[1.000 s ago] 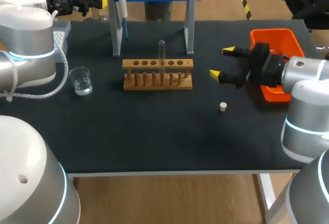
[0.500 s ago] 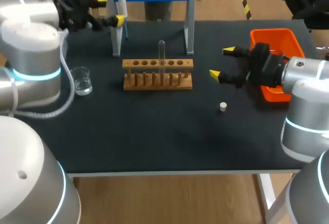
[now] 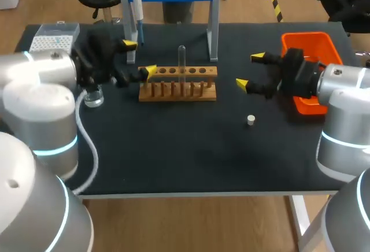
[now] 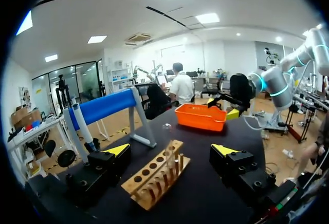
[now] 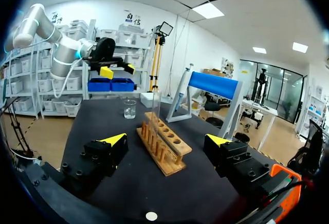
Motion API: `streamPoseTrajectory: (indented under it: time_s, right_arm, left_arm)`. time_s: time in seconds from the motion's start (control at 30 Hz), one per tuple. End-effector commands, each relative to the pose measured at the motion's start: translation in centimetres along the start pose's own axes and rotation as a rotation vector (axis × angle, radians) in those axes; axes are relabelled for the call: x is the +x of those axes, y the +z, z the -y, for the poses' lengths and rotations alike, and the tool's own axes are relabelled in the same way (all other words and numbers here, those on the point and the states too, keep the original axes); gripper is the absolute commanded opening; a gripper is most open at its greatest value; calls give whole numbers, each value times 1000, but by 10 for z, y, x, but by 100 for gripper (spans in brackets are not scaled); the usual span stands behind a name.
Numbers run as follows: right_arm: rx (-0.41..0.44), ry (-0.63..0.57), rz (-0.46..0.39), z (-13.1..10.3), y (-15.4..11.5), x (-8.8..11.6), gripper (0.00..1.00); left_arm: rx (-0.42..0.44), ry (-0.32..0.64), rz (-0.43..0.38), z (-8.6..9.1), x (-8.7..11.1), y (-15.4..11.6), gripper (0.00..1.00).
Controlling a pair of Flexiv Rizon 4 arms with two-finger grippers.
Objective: Invert the test tube, pick up the pipette, mount the tip to pipette, aspirate from beaker and dispense into the tube, eject the tip, return the pipette, and cap with the stopper.
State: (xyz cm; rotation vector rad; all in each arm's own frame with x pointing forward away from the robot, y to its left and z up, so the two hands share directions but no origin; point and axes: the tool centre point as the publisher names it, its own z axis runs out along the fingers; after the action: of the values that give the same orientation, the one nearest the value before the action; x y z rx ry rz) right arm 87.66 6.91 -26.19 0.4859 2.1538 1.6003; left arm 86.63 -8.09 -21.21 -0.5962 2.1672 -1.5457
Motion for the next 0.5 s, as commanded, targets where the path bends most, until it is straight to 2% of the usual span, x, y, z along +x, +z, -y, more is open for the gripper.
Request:
streamPoseTrajectory:
  time_s: [0.03, 0.2, 0.5]
  right_arm:
    - [1, 0, 0, 0, 0, 0, 100]
    - [1, 0, 0, 0, 0, 0, 100]
    - [1, 0, 0, 0, 0, 0, 100]
  left_arm:
    - [112, 1, 18, -14, 22, -6, 100]
    - [104, -13, 18, -21, 25, -12, 100]
    - [104, -13, 18, -21, 25, -12, 100]
